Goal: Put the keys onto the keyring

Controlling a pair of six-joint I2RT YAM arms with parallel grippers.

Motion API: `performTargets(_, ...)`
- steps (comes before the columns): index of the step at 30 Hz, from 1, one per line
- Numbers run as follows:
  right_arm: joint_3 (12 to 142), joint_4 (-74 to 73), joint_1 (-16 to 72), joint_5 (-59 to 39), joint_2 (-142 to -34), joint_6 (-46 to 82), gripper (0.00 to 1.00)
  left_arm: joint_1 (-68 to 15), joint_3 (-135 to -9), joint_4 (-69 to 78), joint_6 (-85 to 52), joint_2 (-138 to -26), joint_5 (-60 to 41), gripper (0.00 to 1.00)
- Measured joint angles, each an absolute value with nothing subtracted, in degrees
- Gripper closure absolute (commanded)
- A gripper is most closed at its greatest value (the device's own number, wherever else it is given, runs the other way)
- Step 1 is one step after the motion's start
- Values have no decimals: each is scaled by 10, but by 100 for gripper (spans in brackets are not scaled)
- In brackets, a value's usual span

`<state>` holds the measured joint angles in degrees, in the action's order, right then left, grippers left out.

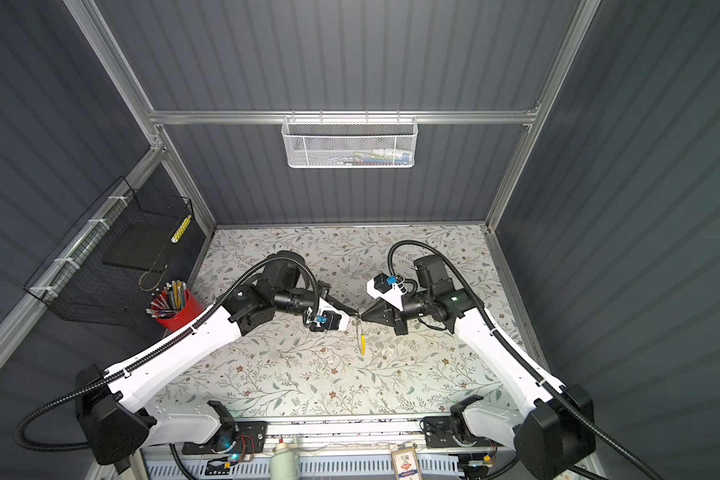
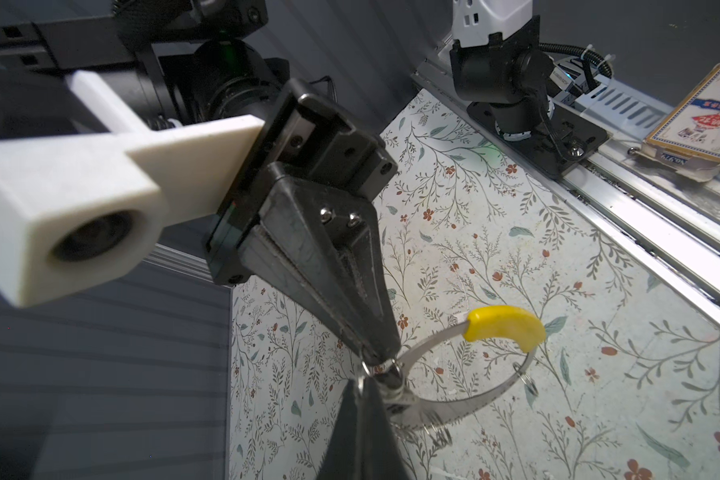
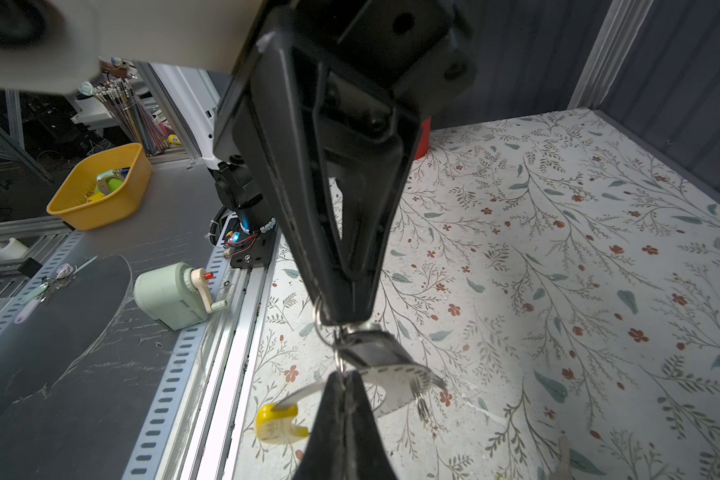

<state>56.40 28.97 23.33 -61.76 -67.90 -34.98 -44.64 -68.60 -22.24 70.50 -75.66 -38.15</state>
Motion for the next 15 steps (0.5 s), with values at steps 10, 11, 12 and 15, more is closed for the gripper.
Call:
performTargets(10, 582, 318, 233, -621, -687, -354, 100, -449, -693, -229, 717, -757, -376, 100)
performTargets(11, 582, 318, 233, -621, -687, -354, 100, -450, -693, -229, 717, -757, -375, 100)
performTargets(12, 582, 317, 232, -622, -687, -351, 100, -450, -693, -229, 719, -757, -375, 100)
performTargets(15, 576, 303, 225, -631, -684, -333, 100, -450, -693, -228, 724, -757, -370, 100)
